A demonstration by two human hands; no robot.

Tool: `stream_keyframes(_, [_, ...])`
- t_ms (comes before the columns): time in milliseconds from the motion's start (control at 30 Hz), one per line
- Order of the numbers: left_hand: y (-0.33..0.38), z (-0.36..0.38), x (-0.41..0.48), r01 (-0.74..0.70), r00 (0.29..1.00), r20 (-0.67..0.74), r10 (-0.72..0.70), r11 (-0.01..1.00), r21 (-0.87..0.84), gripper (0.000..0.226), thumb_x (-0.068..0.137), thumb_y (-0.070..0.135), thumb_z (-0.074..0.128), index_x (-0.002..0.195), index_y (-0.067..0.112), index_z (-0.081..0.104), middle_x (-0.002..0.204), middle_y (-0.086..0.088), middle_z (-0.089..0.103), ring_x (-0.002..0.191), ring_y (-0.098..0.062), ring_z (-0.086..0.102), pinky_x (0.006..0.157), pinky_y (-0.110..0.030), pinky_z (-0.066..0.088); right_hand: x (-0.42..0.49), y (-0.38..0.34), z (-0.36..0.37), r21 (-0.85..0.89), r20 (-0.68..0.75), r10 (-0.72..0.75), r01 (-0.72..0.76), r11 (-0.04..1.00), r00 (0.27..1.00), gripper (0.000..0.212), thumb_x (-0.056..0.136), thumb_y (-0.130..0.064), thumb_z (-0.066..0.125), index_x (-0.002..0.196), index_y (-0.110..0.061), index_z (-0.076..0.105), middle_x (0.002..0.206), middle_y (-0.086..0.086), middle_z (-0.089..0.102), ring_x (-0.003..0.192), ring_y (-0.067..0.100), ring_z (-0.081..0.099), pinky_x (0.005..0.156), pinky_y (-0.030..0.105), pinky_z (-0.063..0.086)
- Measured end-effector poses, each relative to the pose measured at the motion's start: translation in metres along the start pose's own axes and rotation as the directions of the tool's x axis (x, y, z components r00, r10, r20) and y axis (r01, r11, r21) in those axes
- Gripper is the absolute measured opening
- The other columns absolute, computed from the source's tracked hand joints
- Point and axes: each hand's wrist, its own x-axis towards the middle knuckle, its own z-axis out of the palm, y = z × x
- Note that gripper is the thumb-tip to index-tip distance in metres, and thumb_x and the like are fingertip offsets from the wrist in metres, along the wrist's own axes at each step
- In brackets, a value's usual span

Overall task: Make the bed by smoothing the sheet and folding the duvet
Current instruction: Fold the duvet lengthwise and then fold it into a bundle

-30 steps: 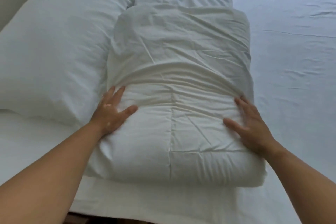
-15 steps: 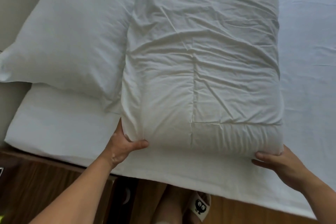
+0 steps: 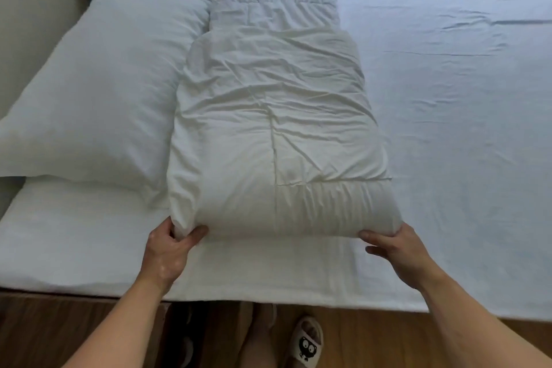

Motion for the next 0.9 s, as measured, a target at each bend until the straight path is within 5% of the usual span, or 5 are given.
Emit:
stream_keyframes(100, [0.029,-0.015,-0.022,-0.047,0.998,-0.028,0.047,0.999,0.014,0.019,0.081,0.02,0.081,0.094,0.019,0.066,0.091,-0.001,0.071,0.087,-0.017,0.066,0.068,-0.028,0.048,-0.027,-0.024,-0.002,-0.051,-0.024,-0.039,0.038,0.998,0.999,0.039,0.074,-0.005,0.085,0.109,-0.011,0.069,0.103,0.005,0.076,0.102,0.029,0.071,0.078,0.045,0.059])
stream_keyframes(400, [0.108,-0.077,-0.128,-0.111,0.992,-0.057,0.115,0.992,0.066,0.023,0.081,0.022,0.08,0.099,0.03,0.067,0.095,0.003,0.072,0.09,-0.017,0.067,0.078,-0.038,0.055,-0.147,-0.08,-0.02,-0.162,-0.028,-0.103,0.097,0.982,0.994,0.033,0.073,-0.012,0.087,0.1,-0.017,0.07,0.091,0.002,0.075,0.077,0.023,0.063,0.058,0.034,0.045])
stream_keyframes(567, [0.128,-0.109,-0.184,-0.116,0.993,-0.018,0.118,0.988,0.103,0.025,0.082,0.03,0.08,0.103,0.028,0.067,0.095,0.002,0.073,0.09,-0.02,0.068,0.081,-0.043,0.058,-0.21,-0.099,-0.021,-0.181,-0.094,-0.17,0.151,0.972,0.981,0.077,0.064,-0.026,0.094,0.127,-0.02,0.051,0.112,-0.001,0.063,0.085,0.015,0.06,0.061,0.024,0.044])
stream_keyframes(700, [0.133,-0.124,-0.227,-0.171,0.983,-0.054,0.176,0.983,0.073,0.02,0.084,0.028,0.078,0.1,0.025,0.066,0.092,0.002,0.072,0.087,-0.018,0.067,0.072,-0.032,0.055,-0.257,-0.107,-0.024,-0.183,-0.08,-0.205,0.188,0.965,0.975,0.028,0.073,-0.014,0.087,0.094,-0.01,0.067,0.075,0.001,0.064,0.058,0.019,0.04,0.053,0.036,0.032])
stream_keyframes(900, [0.133,-0.161,-0.285,-0.262,0.958,-0.102,0.267,0.963,0.054,0.011,0.085,0.024,0.077,0.089,0.024,0.067,0.08,0.004,0.071,0.078,-0.016,0.066,0.062,-0.025,0.047,-0.335,-0.11,-0.022,-0.219,-0.147,-0.295,0.26,0.941,0.944,0.027,0.073,-0.012,0.087,0.066,-0.003,0.063,0.053,-0.001,0.054,0.053,0.019,0.043,0.056,0.038,0.034])
